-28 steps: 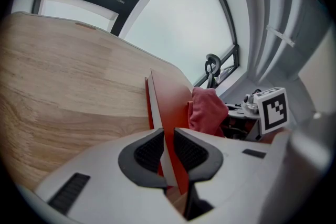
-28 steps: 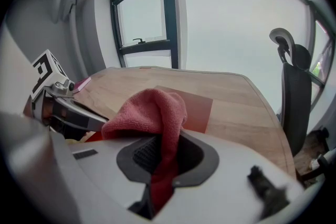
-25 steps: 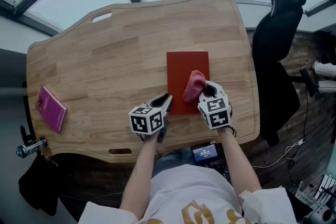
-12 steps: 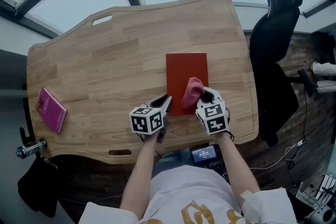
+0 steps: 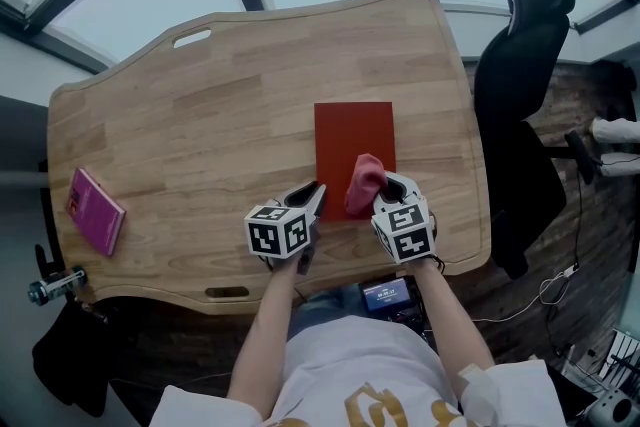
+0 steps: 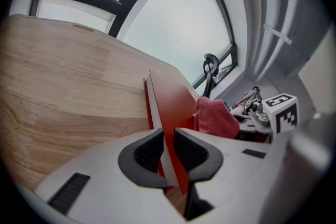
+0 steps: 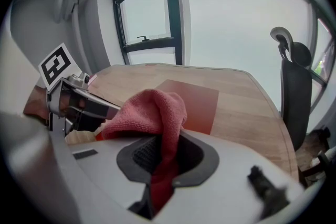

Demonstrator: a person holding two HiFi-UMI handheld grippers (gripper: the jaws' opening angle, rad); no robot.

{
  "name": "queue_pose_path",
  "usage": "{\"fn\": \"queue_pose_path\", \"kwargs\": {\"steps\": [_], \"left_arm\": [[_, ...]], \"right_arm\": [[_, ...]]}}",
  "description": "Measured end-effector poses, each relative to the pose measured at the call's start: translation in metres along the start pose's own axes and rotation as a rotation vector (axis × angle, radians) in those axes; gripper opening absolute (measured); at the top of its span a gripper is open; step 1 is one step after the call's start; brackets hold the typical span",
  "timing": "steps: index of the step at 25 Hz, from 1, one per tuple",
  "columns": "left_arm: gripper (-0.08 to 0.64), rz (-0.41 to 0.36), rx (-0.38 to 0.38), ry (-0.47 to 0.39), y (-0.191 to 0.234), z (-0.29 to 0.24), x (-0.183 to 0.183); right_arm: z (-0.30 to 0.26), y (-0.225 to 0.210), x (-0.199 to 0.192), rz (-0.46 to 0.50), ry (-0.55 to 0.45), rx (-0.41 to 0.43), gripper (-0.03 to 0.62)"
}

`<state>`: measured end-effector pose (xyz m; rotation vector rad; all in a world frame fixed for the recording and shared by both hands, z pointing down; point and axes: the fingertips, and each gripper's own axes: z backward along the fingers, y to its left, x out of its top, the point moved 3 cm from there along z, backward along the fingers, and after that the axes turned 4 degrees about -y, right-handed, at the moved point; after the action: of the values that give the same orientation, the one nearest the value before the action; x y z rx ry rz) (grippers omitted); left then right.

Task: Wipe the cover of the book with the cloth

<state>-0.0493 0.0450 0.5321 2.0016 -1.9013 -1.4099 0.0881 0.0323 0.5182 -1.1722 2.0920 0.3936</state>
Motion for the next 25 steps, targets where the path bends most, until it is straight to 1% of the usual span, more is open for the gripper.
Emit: {"fn": "queue_pose_path", "kwargs": {"steps": [6, 16, 25], "left_arm": [[0.067, 0.004, -0.017, 0.012, 0.001, -0.001, 0.001], [0.067, 0.012, -0.03, 0.027, 0.001, 0.0, 0.001], [0.071, 0.008, -0.045, 0.037, -0.003, -0.006, 0.001]], "right_arm": [[0.006, 0.006, -0.006, -0.015, 0.006, 0.01, 0.058], [0.004, 0.002, -0.006, -0.042, 0.013, 0.02, 0.06], [-0.003, -0.015, 0.001, -0.052, 0.002, -0.001, 0.06]]}}
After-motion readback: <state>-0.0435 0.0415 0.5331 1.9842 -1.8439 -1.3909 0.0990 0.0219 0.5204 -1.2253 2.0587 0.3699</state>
